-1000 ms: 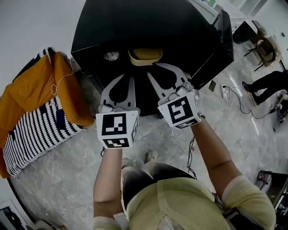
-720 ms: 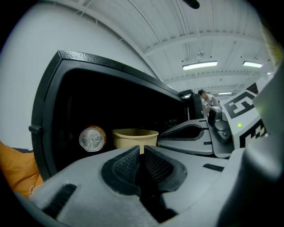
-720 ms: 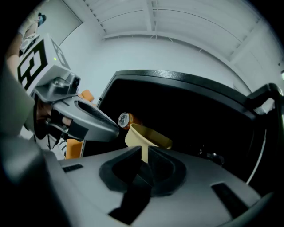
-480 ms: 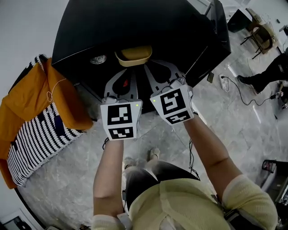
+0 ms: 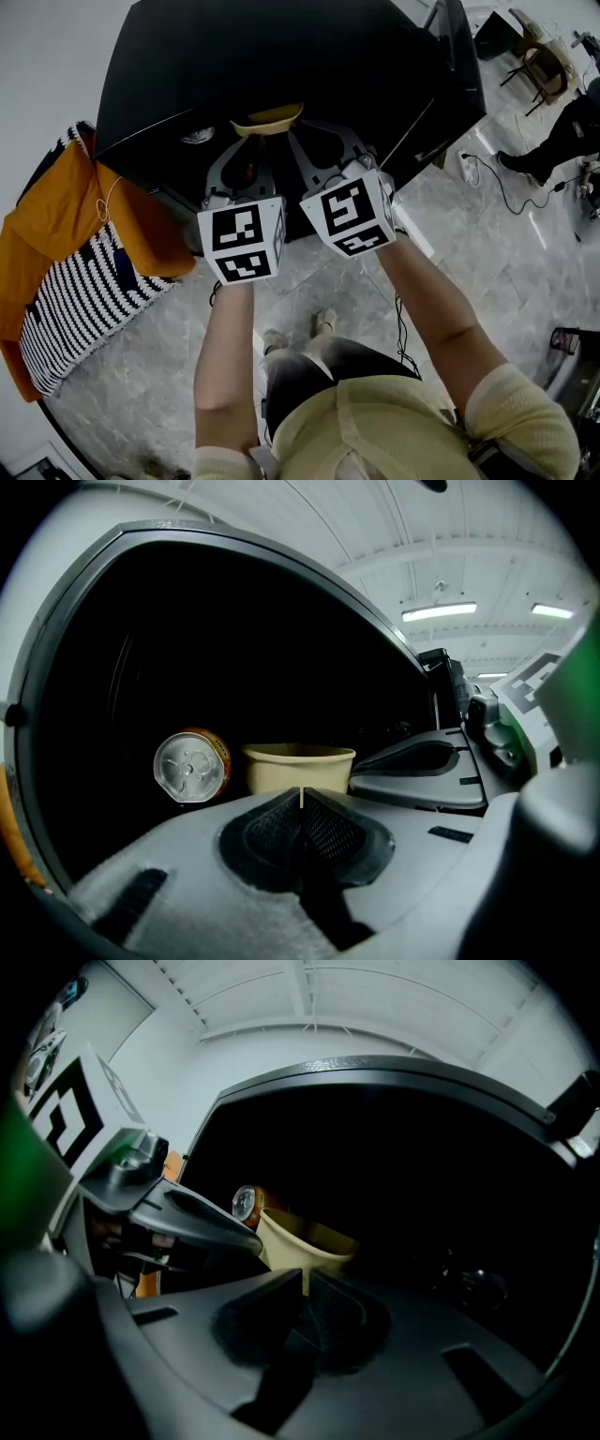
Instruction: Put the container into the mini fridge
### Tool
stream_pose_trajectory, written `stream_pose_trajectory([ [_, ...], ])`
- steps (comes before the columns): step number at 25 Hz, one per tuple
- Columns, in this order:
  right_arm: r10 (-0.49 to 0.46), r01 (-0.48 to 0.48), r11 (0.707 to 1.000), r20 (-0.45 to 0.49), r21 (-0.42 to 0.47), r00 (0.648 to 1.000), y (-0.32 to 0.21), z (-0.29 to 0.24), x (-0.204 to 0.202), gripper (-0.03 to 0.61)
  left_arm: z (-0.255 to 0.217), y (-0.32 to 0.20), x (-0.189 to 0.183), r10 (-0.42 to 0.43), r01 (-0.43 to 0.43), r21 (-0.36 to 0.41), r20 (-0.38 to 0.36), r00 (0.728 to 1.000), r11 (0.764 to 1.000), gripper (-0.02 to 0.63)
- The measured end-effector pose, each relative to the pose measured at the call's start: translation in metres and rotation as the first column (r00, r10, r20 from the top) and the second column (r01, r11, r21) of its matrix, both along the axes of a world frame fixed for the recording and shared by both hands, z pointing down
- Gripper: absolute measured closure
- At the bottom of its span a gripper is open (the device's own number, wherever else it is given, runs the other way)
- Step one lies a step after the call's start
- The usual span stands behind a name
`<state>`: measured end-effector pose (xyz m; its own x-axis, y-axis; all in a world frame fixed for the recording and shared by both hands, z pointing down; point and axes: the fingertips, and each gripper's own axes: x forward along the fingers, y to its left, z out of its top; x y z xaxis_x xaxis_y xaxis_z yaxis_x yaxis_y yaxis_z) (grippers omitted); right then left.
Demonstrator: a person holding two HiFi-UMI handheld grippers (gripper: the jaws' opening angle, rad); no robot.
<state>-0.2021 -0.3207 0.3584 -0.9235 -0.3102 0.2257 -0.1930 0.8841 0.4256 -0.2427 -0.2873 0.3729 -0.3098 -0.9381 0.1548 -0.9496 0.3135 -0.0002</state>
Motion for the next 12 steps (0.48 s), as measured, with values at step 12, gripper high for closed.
stream_pose_trajectory([
  [12,0.024,-0.021,0.997,0.037,-0.071,0.999,0.009,0.004,0.006,0.535,0.019,0.013,-0.002,0.003,-0.004,-0.022,-0.044,0.999,1.000,0.586],
])
